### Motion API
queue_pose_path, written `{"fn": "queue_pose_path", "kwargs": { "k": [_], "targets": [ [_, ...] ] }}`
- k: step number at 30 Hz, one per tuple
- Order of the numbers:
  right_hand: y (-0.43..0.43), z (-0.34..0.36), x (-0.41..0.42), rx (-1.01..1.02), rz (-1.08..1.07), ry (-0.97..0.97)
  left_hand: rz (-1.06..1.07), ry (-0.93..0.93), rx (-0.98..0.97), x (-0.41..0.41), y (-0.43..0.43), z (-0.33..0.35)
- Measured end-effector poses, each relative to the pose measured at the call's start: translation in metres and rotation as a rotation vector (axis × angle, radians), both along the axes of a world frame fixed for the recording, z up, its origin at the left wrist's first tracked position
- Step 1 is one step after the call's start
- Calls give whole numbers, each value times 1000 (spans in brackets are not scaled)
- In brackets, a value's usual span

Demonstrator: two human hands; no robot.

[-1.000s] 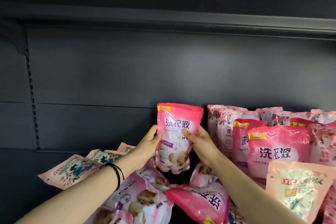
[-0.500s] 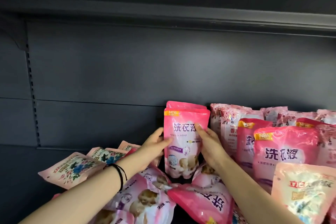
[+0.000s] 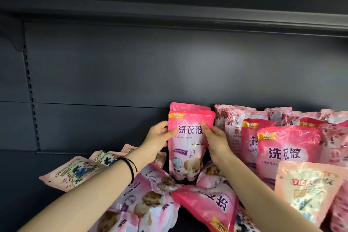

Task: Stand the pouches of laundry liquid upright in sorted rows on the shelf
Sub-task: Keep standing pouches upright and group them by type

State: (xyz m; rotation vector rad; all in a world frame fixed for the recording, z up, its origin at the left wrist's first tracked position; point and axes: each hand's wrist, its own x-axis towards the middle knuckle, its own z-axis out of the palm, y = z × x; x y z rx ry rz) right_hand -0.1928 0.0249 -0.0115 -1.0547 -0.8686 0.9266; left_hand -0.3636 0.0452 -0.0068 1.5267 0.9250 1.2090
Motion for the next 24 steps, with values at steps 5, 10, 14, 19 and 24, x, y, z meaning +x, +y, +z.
{"fn": "queue_pose_path", "kwargs": {
  "k": [5, 10, 14, 19, 24],
  "targets": [
    [-6, 13, 13, -127, -222, -596, 69, 572, 130, -18, 1, 7],
    [-33, 31, 18, -136, -300, -1145, 188, 1423, 484, -42, -29, 29],
    [-75, 39, 14, -170, -102, -1444, 107, 1415, 541, -43, -75, 35],
    [-142, 34, 8, -227, 151, -1564, 36, 1388, 669, -36, -132, 24],
    [-190, 19, 8, -240, 287, -1599, 38, 1380, 726, -25, -169, 10]
  ]
}}
